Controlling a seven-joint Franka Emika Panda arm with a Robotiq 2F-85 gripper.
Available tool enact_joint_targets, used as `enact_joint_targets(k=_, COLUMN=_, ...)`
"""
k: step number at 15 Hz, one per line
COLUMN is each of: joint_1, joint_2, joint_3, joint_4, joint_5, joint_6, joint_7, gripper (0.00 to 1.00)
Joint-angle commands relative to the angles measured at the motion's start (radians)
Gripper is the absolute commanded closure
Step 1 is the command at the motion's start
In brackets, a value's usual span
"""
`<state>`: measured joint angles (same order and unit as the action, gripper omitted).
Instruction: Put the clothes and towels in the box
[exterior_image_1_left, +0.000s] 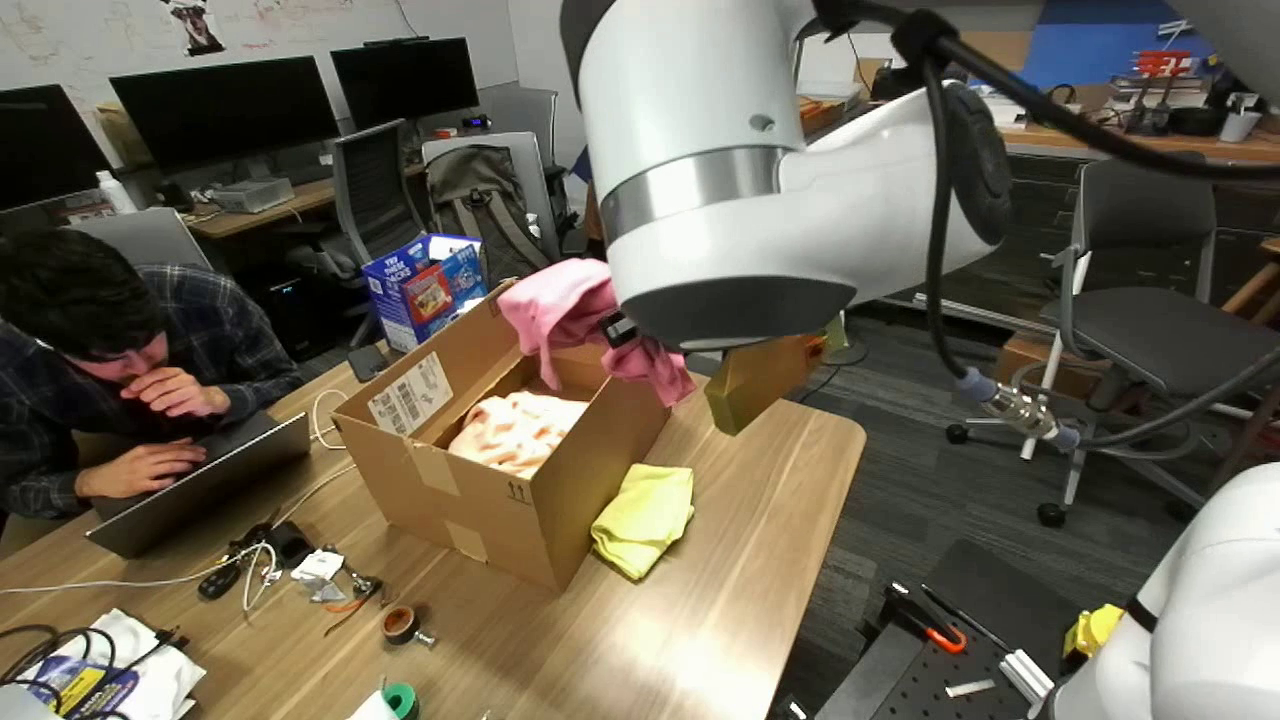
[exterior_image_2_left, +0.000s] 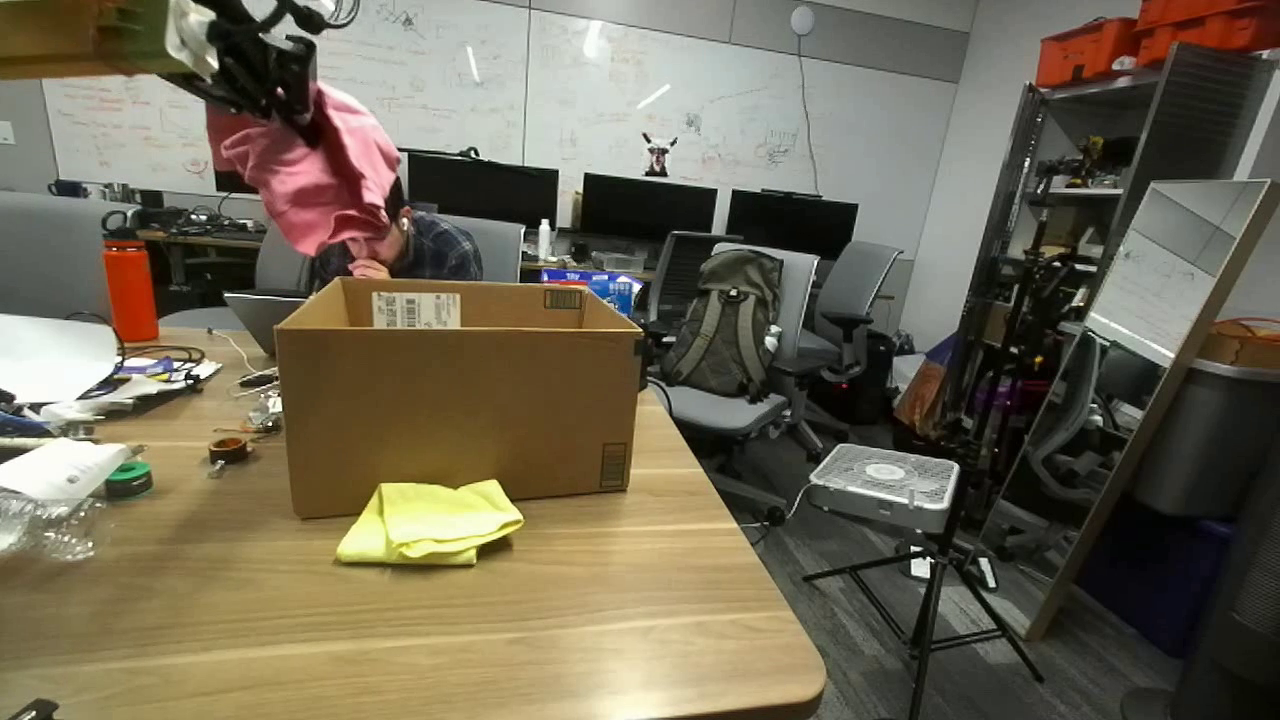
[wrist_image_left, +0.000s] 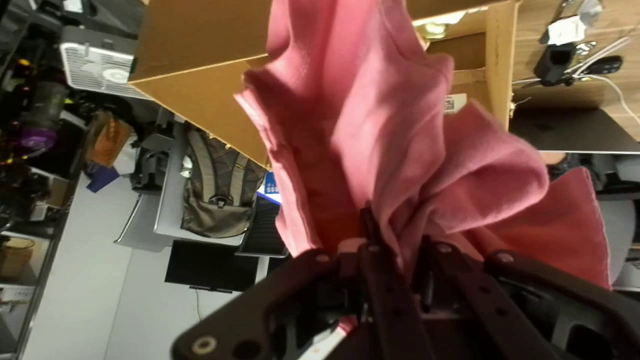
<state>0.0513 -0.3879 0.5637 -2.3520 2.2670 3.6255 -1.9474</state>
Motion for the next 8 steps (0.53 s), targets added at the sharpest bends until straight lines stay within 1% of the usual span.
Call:
enact_joint_targets(k=1, joint_1=-0.118, joint_2=0.029, joint_3=0.187, joint_4=0.031, joint_5=-0.136, joint_6=0.125, joint_7=0.127, gripper=0.97)
enact_joint_targets(k=2, joint_1=-0.144, joint_2=0.042, joint_3=0.235, joint_4=0.032, joint_5=-0.169, joint_6=0.153, joint_7=0.165, gripper=0.97)
enact_joint_targets(k=3, joint_1=-0.017, joint_2=0.098, joint_3=0.162, joint_4=0.018, joint_5=-0.294, joint_6=0.232, joint_7=0.275, gripper=0.97)
enact_joint_targets(k=4, joint_1=-0.009, joint_2=0.13, joint_3=0.172, joint_4=0.025, joint_5=-0.335, joint_6=0.277, joint_7=0.308, gripper=0.97)
enact_joint_targets(k=5, joint_1=0.02, joint_2=0.166, joint_3=0.163, joint_4=0.029, joint_5=-0.381, joint_6=0.323, joint_7=0.351, gripper=0.97)
enact_joint_targets(k=6, joint_1=0.051, joint_2=0.209, joint_3=0.149, joint_4=0.047, joint_5=-0.401, joint_6=0.372, joint_7=0.365, gripper=0.97)
enact_joint_targets(k=8, joint_1=0.099, joint_2=0.274, joint_3=0.122, joint_4=0.064, joint_5=-0.443, joint_6=0.425, joint_7=0.41, gripper=0.97)
